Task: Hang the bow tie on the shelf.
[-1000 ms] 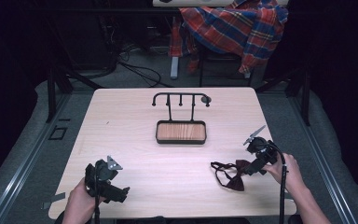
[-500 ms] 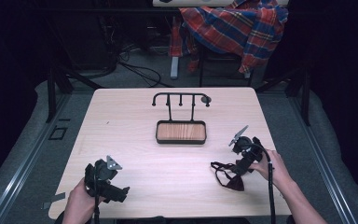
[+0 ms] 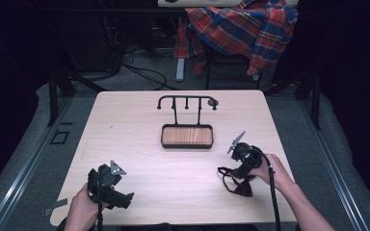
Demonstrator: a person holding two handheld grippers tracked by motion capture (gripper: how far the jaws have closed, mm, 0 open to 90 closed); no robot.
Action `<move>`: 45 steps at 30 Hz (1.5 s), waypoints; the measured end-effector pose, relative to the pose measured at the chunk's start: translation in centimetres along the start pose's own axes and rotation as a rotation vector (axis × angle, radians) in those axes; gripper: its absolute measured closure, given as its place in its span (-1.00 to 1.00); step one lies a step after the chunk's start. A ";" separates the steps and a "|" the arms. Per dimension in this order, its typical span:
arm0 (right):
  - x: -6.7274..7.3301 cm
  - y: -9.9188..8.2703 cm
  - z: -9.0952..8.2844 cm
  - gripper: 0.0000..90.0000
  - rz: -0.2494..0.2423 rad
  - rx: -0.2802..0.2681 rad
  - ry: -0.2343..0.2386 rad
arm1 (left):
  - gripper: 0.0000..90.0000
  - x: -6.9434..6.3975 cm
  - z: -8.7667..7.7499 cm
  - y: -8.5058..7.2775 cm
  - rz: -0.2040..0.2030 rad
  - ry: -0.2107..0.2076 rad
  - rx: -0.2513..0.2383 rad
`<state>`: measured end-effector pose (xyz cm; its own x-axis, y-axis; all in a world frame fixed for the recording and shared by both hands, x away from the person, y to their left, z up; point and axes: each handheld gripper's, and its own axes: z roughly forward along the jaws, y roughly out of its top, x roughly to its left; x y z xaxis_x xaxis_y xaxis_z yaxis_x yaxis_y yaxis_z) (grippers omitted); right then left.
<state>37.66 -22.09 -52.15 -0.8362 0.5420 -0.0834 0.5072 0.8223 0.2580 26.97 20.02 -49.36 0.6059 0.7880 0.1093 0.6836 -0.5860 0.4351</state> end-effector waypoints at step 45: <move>1.1 0.9 -3.0 0.99 0.058 -0.090 -0.153 | -1.00 0.1 0.0 0.0 0.003 -0.002 0.004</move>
<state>36.61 -21.31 -49.11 -0.7616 0.6133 -0.2094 0.5270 0.7741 0.3508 27.02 20.12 -49.34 0.6085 0.7860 0.1091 0.6836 -0.5891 0.4308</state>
